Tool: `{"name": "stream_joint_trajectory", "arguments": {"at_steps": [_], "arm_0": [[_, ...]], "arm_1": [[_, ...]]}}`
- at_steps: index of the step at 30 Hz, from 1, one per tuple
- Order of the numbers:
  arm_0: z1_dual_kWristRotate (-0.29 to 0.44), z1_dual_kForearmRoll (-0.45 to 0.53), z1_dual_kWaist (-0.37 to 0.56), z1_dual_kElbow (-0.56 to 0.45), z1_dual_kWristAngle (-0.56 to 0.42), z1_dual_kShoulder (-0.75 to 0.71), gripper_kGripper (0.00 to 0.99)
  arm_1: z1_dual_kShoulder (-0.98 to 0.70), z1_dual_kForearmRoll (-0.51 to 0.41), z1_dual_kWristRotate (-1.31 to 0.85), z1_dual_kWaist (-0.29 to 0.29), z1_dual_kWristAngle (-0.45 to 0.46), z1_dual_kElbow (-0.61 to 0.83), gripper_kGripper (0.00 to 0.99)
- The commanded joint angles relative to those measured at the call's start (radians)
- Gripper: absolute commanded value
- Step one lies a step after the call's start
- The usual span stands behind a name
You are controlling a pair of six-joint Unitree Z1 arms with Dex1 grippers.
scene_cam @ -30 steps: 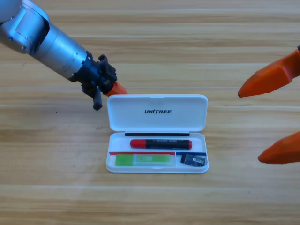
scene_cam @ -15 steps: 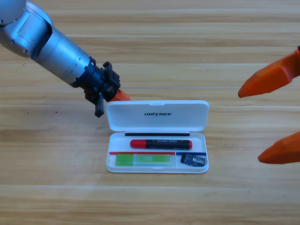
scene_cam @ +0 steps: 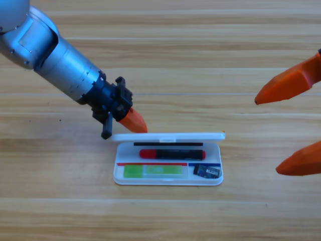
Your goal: Clean up eraser and pencils
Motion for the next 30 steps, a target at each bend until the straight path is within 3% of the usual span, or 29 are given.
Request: {"name": "stream_joint_trajectory", "arguments": {"at_steps": [1,30], "arm_0": [[0.011,0.007,-0.047,0.026,-0.003,-0.007,0.0],[0.022,-0.028,-0.114,0.043,0.014,0.038,0.0]], "arm_1": [[0.023,-0.004,0.009,0.014,0.019,0.018,0.931],[0.04,-0.004,0.011,0.022,0.019,0.013,0.931]]}}
